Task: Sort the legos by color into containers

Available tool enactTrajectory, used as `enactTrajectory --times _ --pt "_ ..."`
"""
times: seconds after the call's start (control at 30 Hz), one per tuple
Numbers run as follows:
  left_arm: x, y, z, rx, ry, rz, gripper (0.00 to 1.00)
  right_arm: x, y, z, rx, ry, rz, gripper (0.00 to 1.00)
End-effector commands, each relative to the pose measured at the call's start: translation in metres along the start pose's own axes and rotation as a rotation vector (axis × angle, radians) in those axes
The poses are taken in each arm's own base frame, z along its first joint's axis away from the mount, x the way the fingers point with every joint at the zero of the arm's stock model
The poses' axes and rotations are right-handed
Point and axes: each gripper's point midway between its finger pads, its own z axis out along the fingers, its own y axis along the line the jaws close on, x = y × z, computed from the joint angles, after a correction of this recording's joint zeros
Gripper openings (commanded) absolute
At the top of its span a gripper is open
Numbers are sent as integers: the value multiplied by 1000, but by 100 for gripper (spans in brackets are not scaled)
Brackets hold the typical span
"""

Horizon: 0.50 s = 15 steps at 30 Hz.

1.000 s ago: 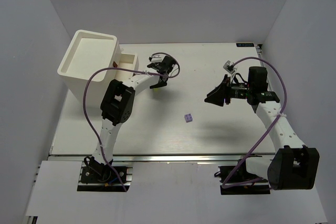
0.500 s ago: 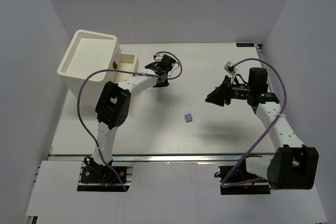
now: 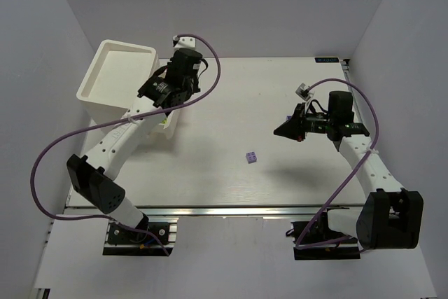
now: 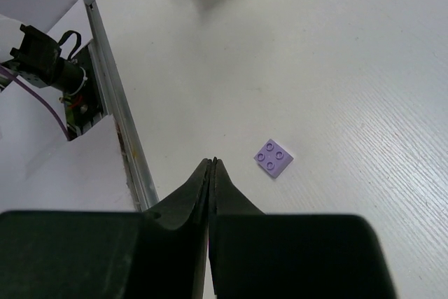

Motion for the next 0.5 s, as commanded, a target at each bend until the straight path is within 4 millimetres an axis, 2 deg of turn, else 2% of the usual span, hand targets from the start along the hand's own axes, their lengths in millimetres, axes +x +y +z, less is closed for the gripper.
enactTrajectory --times 0.0,0.17,0.33,0.47 --pt "32 51 3 -226 117 202 1 5 -7 4 11 6 -30 0" --pt "48 81 10 -339 152 275 1 8 -12 6 21 16 -22 0" --pt "57 99 18 -384 169 294 2 10 -13 7 24 22 -19 0" --pt "69 110 27 -422 208 324 11 11 -15 7 27 26 -15 0"
